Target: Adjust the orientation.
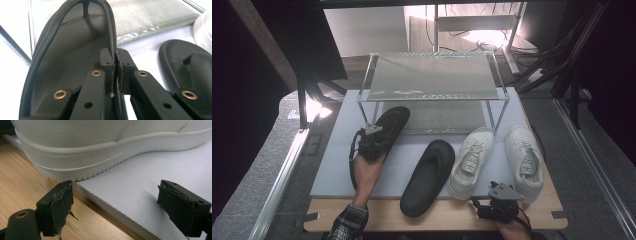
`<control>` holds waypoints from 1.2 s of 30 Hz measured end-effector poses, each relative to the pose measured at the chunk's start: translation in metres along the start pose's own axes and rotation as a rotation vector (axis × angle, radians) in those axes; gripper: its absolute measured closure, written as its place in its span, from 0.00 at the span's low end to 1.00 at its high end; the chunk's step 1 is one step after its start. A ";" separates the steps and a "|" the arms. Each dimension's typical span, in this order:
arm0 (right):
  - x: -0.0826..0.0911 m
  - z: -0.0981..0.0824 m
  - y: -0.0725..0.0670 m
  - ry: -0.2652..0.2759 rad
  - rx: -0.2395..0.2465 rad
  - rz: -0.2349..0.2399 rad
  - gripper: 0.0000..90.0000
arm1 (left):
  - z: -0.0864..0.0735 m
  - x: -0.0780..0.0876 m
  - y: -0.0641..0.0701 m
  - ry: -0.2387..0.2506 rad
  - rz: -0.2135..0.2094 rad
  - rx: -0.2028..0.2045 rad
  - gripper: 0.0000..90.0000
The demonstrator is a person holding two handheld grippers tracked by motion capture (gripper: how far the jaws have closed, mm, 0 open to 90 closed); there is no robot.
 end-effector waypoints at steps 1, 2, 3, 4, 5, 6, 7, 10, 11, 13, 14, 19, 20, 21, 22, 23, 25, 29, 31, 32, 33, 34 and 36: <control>0.000 0.000 0.000 0.000 0.001 0.000 0.15 | 0.000 -0.003 0.000 0.001 0.007 -0.001 0.94; 0.000 0.000 0.000 0.000 0.001 0.000 0.15 | 0.000 -0.003 0.000 0.001 0.007 -0.001 0.94; 0.000 0.000 0.000 -0.001 0.002 0.000 0.15 | 0.001 -0.010 0.000 0.002 0.018 -0.001 0.94; 0.000 0.000 0.000 -0.001 0.003 0.000 0.15 | 0.001 -0.013 -0.001 0.003 0.023 0.004 0.94; 0.000 0.000 0.000 -0.001 0.003 0.000 0.15 | 0.001 -0.013 -0.001 0.003 0.023 0.004 0.94; 0.000 0.000 0.000 -0.001 0.003 -0.001 0.15 | 0.002 -0.020 -0.002 0.000 0.033 0.008 0.94; 0.000 0.000 0.000 -0.001 0.003 -0.001 0.15 | 0.002 -0.020 -0.002 0.000 0.033 0.008 0.94; 0.000 0.000 0.000 -0.002 0.007 -0.001 0.15 | 0.002 -0.029 -0.004 -0.004 0.050 0.015 0.94; 0.000 0.000 0.000 -0.002 0.007 -0.001 0.15 | 0.003 -0.033 -0.005 -0.002 0.057 0.020 0.94; 0.000 0.000 0.000 0.001 0.003 -0.001 0.15 | 0.004 -0.041 -0.007 0.007 0.076 0.031 0.94; 0.000 0.000 0.000 0.001 0.003 -0.001 0.15 | 0.004 -0.041 -0.007 0.007 0.076 0.031 0.94; 0.000 0.000 0.000 0.002 0.000 0.000 0.15 | 0.005 -0.054 -0.011 0.003 0.110 0.029 0.94; 0.000 0.000 0.000 0.002 0.000 0.001 0.15 | 0.006 -0.056 -0.011 0.005 0.112 0.031 0.94; 0.000 0.000 0.000 0.001 0.002 0.001 0.15 | 0.006 -0.059 -0.010 0.004 0.111 0.032 0.94; 0.000 0.000 0.000 0.001 0.004 0.002 0.15 | 0.007 -0.063 -0.010 0.002 0.119 0.022 0.94; 0.000 0.000 0.000 0.001 0.004 0.003 0.15 | 0.007 -0.065 -0.009 -0.003 0.121 0.016 0.94; 0.000 0.000 0.000 0.001 0.003 0.003 0.15 | 0.007 -0.068 -0.008 -0.008 0.124 0.018 0.94; 0.000 0.000 0.000 0.001 0.002 0.005 0.15 | 0.006 -0.081 -0.008 -0.027 0.145 0.014 0.94; 0.000 0.000 0.000 0.003 0.001 0.008 0.15 | 0.006 -0.085 -0.008 -0.035 0.151 0.008 0.94; 0.000 0.000 0.000 0.004 0.000 0.009 0.15 | 0.006 -0.085 -0.008 -0.035 0.151 0.008 0.93; 0.000 0.000 0.000 0.004 0.000 0.009 0.15 | 0.006 -0.087 -0.007 -0.037 0.148 0.008 0.93; 0.000 0.000 0.001 0.005 0.000 0.012 0.15 | 0.006 -0.090 -0.006 -0.041 0.144 0.000 0.93; 0.000 0.000 0.001 0.005 0.000 0.013 0.15 | 0.005 -0.090 -0.006 -0.044 0.140 -0.004 0.91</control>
Point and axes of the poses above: each handheld gripper's, and its own axes: x roughly backward along the jaws, z roughly out of its top, y roughly to its right, the point moved 8 cm from there along -x, roughly forward along the jaws, and after that the axes turned 13 degrees about y, right-handed, at the moved point
